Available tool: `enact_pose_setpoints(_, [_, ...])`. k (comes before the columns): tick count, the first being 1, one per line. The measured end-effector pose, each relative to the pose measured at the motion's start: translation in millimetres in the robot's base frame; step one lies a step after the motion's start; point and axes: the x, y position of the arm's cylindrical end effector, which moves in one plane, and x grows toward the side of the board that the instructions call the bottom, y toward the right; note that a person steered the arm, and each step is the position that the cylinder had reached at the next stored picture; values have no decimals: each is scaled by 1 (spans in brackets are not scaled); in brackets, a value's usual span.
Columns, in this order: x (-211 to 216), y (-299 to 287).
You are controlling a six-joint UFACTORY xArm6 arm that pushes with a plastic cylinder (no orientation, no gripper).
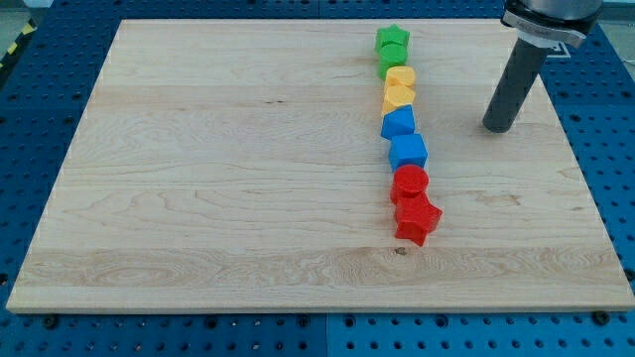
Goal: Slide the red star a bit left
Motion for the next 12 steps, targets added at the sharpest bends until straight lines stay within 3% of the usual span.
enact_pose_setpoints(4, [11, 12])
enact_pose_setpoints(6, [42, 1])
enact_pose_setpoints(9, [141, -28])
enact_pose_setpoints(12, [151, -66])
